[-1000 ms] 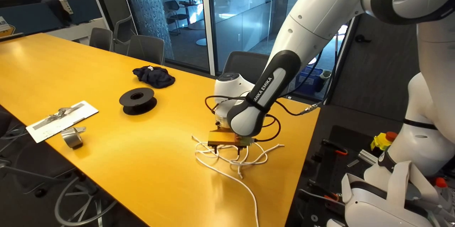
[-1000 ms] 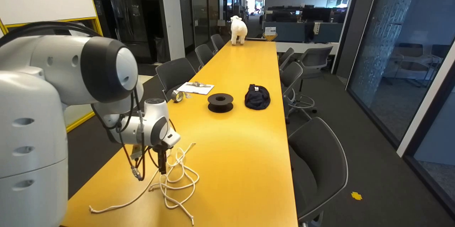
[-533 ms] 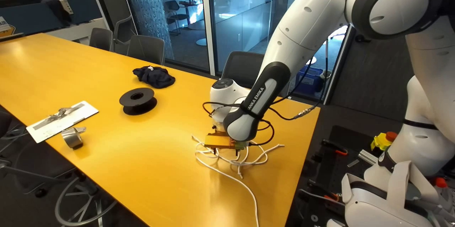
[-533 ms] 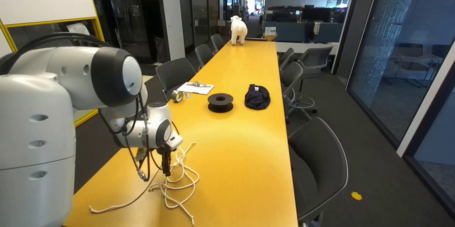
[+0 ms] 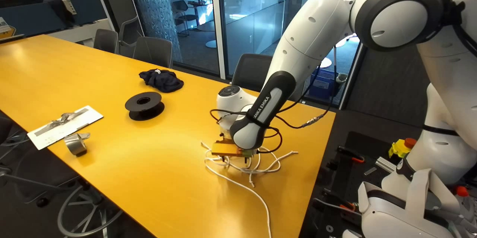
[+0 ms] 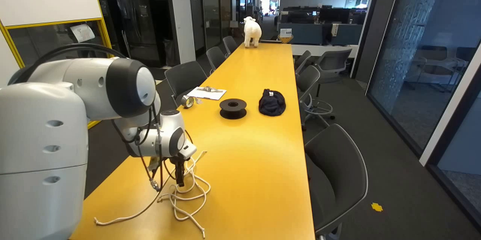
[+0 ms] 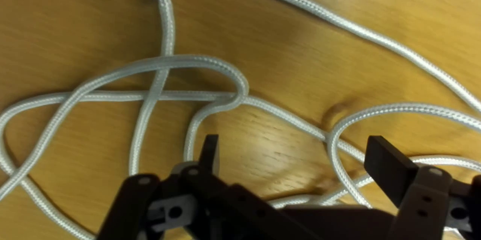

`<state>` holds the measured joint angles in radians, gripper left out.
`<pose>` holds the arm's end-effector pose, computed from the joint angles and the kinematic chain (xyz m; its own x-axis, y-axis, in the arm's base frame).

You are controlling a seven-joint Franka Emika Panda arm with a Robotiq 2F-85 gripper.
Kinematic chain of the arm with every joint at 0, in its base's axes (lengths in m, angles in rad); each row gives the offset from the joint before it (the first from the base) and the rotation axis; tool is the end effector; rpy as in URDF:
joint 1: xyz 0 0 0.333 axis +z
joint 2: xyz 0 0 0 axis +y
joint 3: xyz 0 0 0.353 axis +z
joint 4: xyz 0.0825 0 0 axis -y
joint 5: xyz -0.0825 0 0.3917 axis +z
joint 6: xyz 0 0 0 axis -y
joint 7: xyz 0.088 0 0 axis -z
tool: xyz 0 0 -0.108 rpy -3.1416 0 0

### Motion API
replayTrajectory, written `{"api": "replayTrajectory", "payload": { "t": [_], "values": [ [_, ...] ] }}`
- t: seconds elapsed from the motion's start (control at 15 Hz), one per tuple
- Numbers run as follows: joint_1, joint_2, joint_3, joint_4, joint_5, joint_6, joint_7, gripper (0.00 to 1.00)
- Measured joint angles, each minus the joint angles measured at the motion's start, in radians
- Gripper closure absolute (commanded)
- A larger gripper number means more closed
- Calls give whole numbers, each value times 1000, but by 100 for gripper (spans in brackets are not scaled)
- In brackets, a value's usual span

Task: Untangle the ropes on the table.

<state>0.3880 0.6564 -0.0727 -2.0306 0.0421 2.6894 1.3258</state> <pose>0.5853 0.1902 0.1398 0.5119 -0.8586 0.0262 -0.8589 -0.5121 0.0014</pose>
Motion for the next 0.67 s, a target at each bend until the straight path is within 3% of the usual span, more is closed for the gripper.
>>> {"api": "replayTrajectory", "payload": {
  "t": [0.4,0.47,0.53,0.67],
  "values": [
    [-9,30,0,25,0,-11,-1,0],
    [-10,30,-1,27,0,-12,-1,25],
    [-10,30,-1,27,0,-12,-1,26],
    [-10,30,-2,28,0,-14,-3,42]
  ]
}}
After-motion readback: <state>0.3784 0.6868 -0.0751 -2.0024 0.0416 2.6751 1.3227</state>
